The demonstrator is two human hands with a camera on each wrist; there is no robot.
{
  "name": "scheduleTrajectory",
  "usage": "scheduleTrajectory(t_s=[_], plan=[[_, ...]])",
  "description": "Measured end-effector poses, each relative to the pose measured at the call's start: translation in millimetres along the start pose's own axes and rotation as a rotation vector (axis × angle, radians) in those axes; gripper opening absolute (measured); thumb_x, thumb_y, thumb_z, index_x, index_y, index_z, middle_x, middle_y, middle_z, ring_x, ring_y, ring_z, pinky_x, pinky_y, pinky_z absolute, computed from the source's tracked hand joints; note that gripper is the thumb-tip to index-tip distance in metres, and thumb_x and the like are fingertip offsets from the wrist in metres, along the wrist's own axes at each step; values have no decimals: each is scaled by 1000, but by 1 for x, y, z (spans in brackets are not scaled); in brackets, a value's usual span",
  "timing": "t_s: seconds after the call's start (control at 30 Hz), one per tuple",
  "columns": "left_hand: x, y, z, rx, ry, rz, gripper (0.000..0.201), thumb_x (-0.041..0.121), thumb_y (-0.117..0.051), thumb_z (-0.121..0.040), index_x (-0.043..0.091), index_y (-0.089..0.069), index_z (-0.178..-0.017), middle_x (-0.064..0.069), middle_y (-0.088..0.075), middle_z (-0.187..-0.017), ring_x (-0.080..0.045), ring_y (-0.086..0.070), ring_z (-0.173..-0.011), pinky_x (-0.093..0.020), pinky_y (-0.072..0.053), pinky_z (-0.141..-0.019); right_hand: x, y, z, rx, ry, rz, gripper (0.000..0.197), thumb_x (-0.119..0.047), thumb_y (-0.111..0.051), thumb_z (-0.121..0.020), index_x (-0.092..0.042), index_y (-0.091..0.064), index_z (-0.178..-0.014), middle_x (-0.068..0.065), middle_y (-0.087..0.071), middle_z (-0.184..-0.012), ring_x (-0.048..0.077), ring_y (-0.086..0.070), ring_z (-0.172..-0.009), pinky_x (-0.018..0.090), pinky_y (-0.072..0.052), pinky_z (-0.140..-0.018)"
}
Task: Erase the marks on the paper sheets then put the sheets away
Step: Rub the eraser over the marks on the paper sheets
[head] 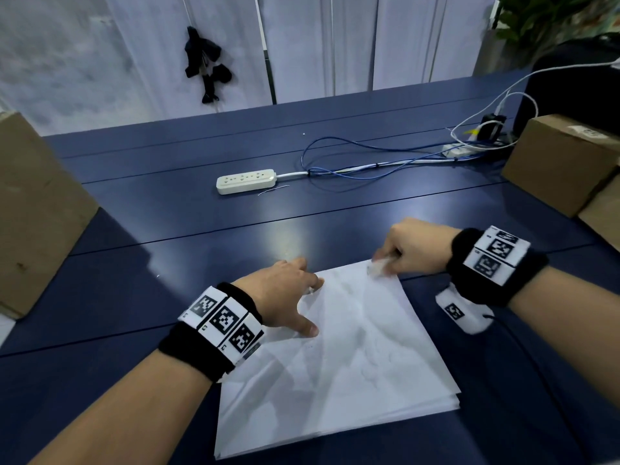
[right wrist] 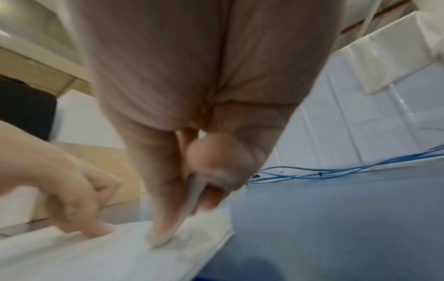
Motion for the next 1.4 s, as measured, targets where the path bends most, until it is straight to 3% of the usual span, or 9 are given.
scheduleTrajectory(t_s=[0.17,0.27,0.47,0.67,0.87,1.07,1.2,1.27,1.4], plan=[[-1,-1,0,-5,1,8,76,61,-73,-72,28,-47,-135,3,-42,-114,-21,-45,-106,-42,-48,-90,4,-6,6,-70,12,31,27,-37,-72,-78,-36,-73,-105,-20,-57,-55,-5,-54,-58,6,-37,-58],[-1,-1,-1,-7,5,8,75,61,-73,-72,28,-48,-134,3,-42,-114,-21,-44,-107,-42,-49,-90,-2,-26,22,-291,23,-46,36,-52,-70,-63,-48,-70,-99,-8,-67,-68,18,-66,-64,32,-58,-64],[0,0,0,-5,7,5,75,60,-74,-72,26,-49,-133,3,-42,-112,-21,-46,-106,-41,-49,-89,5,6,1,33,-21,46,26,-39,-69,-83,-32,-74,-107,-16,-71,-76,3,-53,-68,22,-45,-68],[-1,-1,-1,-4,15,9,74,60,-74,-71,25,-49,-132,3,-42,-112,-21,-45,-106,-41,-49,-88,3,-28,21,-275,25,-28,35,-53,-72,-65,-51,-68,-100,-13,-62,-71,19,-65,-66,36,-56,-65],[0,0,1,-5,12,6,75,59,-74,-72,25,-48,-134,3,-41,-111,-21,-44,-105,-40,-49,-89,5,8,-2,39,-20,30,21,-35,-73,-80,-33,-75,-101,-10,-72,-72,-15,-51,-53,12,-37,-57],[-1,-1,0,-4,9,14,75,59,-74,-72,26,-48,-134,3,-42,-112,-21,-45,-106,-41,-49,-89,-4,-19,26,-263,-10,-95,24,-43,-77,-72,-40,-74,-96,-1,-66,-69,18,-61,-57,23,-52,-54],[0,0,0,-6,6,8,76,60,-74,-72,26,-47,-135,3,-41,-113,-21,-44,-108,-42,-48,-90,1,-1,3,-44,-16,2,21,-40,-73,-77,-40,-73,-98,-22,-68,-65,1,-63,-64,22,-52,-67],[0,0,1,-5,8,7,76,59,-74,-72,26,-47,-135,2,-42,-113,-22,-44,-108,-41,-49,-90,8,7,-7,66,-42,48,23,-35,-72,-80,-34,-74,-103,-14,-74,-81,8,-63,-76,24,-50,-73],[-1,-1,-1,-3,13,14,75,60,-74,-71,26,-48,-133,3,-42,-112,-21,-44,-107,-41,-49,-89,6,-8,4,-100,6,31,27,-37,-74,-76,-39,-72,-103,-16,-63,-64,0,-58,-62,22,-46,-66]])
Point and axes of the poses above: each hand's wrist, its own z-axis away from the middle knuckle, its own y-axis out of the back of the hand, x = y × z, the point moved 6 cm from there along -z, towards the middle knuckle
